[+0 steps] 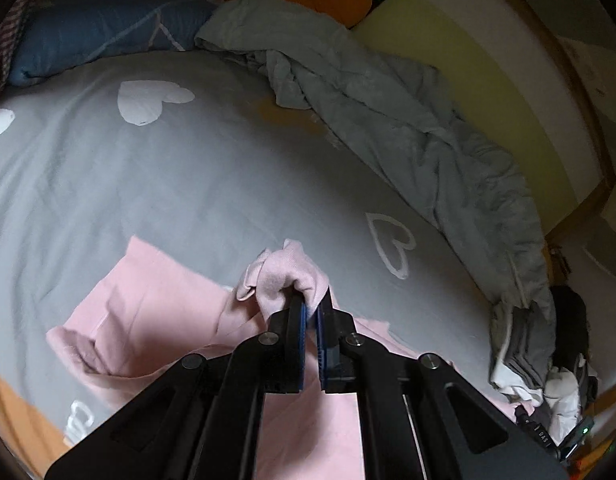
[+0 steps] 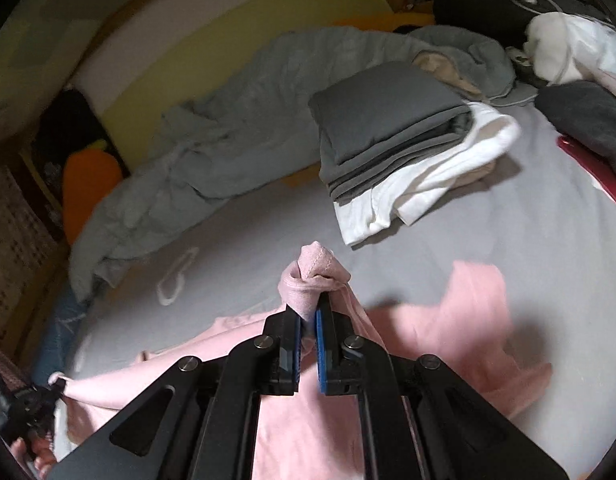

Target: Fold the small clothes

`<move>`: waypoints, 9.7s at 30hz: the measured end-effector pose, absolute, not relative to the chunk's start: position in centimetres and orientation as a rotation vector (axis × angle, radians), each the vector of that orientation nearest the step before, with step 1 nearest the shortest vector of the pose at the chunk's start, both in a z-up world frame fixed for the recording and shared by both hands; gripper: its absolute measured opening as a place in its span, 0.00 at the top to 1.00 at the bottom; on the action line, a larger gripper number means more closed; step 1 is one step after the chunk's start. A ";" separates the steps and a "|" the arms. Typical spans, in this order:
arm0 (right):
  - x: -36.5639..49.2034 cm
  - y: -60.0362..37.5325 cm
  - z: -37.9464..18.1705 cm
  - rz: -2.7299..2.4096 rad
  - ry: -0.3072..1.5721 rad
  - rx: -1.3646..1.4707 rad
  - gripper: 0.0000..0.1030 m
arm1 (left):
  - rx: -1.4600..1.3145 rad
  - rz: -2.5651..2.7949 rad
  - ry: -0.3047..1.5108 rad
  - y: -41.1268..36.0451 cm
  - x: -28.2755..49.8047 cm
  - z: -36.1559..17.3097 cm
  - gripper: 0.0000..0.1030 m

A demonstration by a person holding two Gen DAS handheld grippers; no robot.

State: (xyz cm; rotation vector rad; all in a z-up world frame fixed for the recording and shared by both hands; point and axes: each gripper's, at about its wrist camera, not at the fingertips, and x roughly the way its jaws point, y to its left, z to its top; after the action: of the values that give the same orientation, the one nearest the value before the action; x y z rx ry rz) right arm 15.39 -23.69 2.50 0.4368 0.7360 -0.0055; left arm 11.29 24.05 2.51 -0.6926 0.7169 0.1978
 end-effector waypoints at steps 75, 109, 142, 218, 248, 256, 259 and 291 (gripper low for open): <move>7.1 -9.9 -1.8 0.349 0.657 -0.249 0.27 | -0.069 -0.019 0.688 9.2 4.8 -4.8 0.32; 8.1 -10.0 -4.0 0.300 0.749 -0.200 0.21 | -0.697 0.279 0.639 27.3 1.8 -4.2 0.27; 8.2 -10.0 -4.0 0.288 0.742 -0.200 0.20 | -0.623 -0.020 0.298 23.4 1.5 3.1 0.95; 11.6 -15.3 0.7 0.448 0.729 0.195 0.24 | 0.145 -0.065 0.688 6.4 5.0 -5.0 0.26; 12.9 -13.8 -3.9 0.424 0.872 0.192 0.76 | 0.027 0.179 0.687 9.7 3.9 -5.2 0.34; 8.9 -15.0 0.5 0.246 0.522 0.129 0.98 | -0.033 0.175 0.677 10.5 3.3 -5.1 0.34; 8.9 -17.3 1.4 0.211 0.517 0.166 0.98 | -0.017 0.179 0.679 10.3 3.4 -5.1 0.32; 7.4 -16.9 -0.4 0.322 0.648 0.227 0.69 | -0.131 0.078 0.606 10.6 3.7 -3.4 0.52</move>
State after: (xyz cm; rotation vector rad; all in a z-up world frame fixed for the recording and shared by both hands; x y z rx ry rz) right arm 7.38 -16.87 -0.35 0.2268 0.6484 0.3225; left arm 3.68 10.56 -3.39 -0.1307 0.6058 0.0783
